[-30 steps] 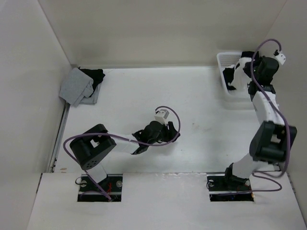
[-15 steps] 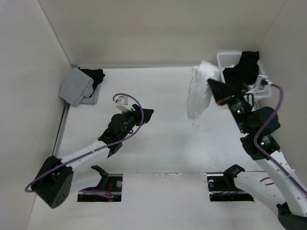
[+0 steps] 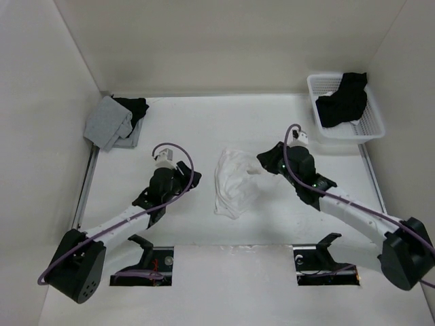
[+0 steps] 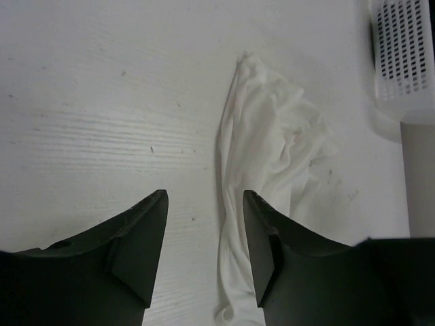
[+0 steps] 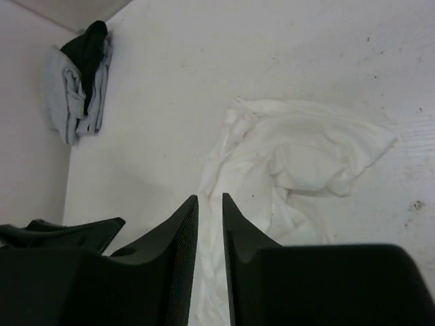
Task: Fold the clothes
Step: Move the tank top to the center of the board, then flatten the tank top out
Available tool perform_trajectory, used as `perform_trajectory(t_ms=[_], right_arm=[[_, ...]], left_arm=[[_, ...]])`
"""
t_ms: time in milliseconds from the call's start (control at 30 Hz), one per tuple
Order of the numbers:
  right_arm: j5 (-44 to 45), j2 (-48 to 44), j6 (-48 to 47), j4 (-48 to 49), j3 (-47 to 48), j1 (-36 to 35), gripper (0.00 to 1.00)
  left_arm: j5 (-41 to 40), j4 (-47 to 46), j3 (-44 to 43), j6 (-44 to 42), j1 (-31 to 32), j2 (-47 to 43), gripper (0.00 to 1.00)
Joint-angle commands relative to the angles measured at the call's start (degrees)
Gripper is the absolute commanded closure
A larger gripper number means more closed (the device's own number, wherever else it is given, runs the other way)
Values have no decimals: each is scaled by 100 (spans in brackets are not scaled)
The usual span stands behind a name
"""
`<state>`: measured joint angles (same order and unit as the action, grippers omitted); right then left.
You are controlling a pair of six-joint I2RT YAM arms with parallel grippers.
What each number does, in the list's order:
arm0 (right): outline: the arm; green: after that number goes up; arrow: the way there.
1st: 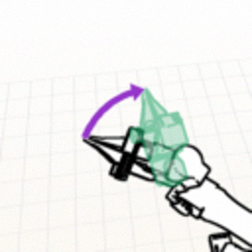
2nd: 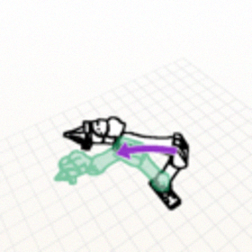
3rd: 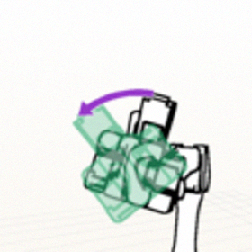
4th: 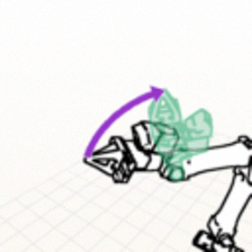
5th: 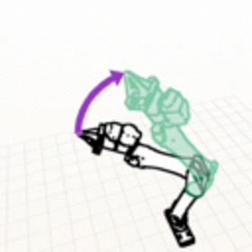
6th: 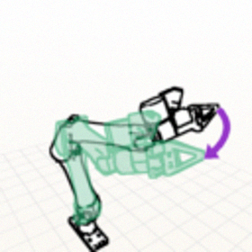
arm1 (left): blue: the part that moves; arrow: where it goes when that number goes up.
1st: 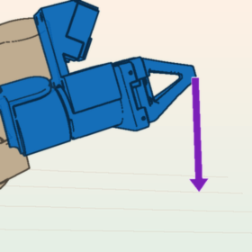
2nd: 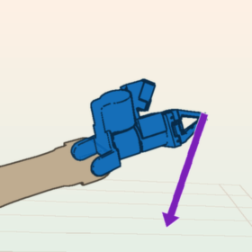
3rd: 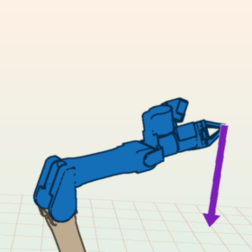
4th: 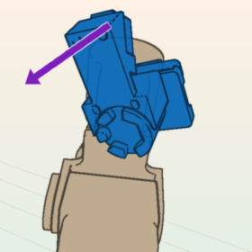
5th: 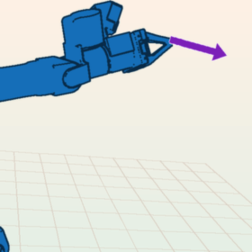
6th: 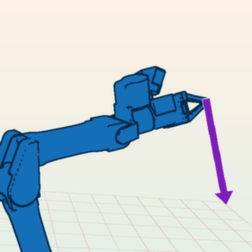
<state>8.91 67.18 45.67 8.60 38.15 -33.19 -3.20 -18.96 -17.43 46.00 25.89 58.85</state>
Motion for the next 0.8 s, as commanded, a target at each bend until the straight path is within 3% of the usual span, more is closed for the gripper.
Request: perform_trajectory(t_ms=[0,100,167,200,267,367,567,633,700,733,767], right_arm=[[217,-600,-67,-278,-649,-340,90],[392,-750,117,-710,-1072,-727,90],[594,-890,319,-842,-1292,-912,84],[629,-1047,598,-825,-1484,-1078,72],[499,-1023,697,-755,-1547,-1332,64],[253,-612,724,-702,-1399,-1859,58],[348,506,803,-211,-1240,-2108,56],[366,761,812,88,-1231,-2065,65],[471,902,794,291,-1196,-1950,82],[620,815,751,378,-1135,-1941,97],[673,710,724,344,-1091,-1950,99]], left_arm=[[-250,-3,-67,-468,726,301,56],[-470,24,-251,-714,1421,662,59],[-567,103,-366,-838,1834,917,62],[-620,286,-410,-803,2080,1066,63],[-864,593,-341,-611,2379,1137,63],[-1164,744,-147,-173,2757,1164,59],[-1130,666,-322,6,3058,1744,57],[-1165,631,-366,-20,3075,1788,66],[-1192,587,-410,-29,3014,1735,83],[-1192,647,-515,-38,2918,1544,93],[-1183,665,-542,-38,2882,1411,95]])
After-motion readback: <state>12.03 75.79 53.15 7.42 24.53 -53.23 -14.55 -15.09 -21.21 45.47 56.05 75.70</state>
